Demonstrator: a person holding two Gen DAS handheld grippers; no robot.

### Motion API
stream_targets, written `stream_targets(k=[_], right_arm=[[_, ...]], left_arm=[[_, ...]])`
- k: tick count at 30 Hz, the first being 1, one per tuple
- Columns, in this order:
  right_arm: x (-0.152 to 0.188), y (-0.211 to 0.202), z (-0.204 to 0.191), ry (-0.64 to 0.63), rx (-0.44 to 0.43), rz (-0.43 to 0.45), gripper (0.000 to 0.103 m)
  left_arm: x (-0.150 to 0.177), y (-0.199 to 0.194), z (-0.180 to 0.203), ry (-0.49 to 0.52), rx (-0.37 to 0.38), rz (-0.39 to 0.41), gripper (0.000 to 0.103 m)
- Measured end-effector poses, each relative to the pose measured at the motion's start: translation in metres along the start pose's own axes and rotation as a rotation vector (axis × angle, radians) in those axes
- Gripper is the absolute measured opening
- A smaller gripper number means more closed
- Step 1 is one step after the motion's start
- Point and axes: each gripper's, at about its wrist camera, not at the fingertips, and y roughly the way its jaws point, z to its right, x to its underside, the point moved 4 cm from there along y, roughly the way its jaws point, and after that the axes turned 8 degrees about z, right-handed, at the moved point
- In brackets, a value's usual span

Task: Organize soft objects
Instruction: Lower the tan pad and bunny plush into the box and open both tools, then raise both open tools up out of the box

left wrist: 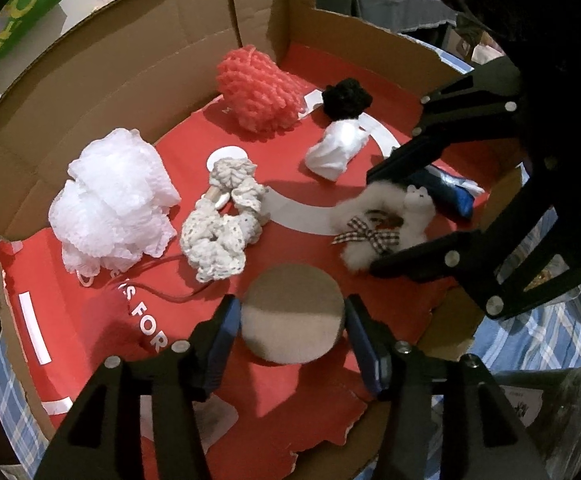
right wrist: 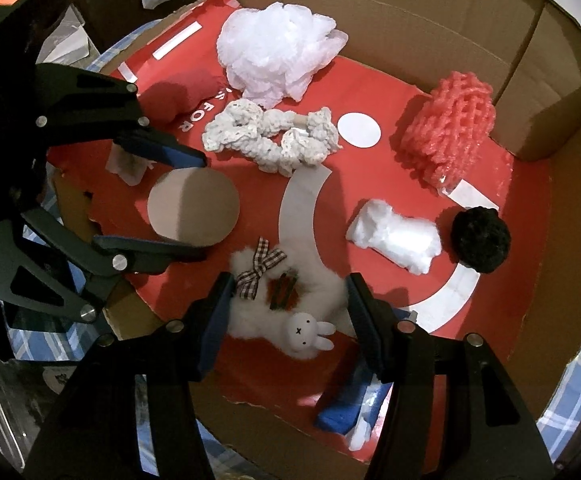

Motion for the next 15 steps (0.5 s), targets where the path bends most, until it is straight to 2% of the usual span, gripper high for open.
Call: stream_targets(k=[3,5,8,12,15], right_arm=[[0.001,-0.002,0.002,0.014,-0.003,0.003,0.058],[-0.003,0.000,0.001,0.019,0.003,0.006,0.063],[-0.005,0.001,0.002,0.040,0.007,0.012,0.063],[-0.007,-0.008,0.004,0.060,0.024,0.033,0.064],[-0.008,-0.025,0.005,0.094,0.046,0.062,0.077]], left_arm=[[0.001,-0.005,-0.003,-0.012,0.003,0.018,0.067],[0.004,-0.012,-0.005,-0.021,0.001,0.032,0.070],[0.003,-0.021,-0.004,-0.038,-0.010,0.053,0.072],[0.005,-0.045,-0.006,-0.097,-0.035,0.106,0.082],[0.003,-0.064,-0.008,-0.158,-0.061,0.140,0.089]])
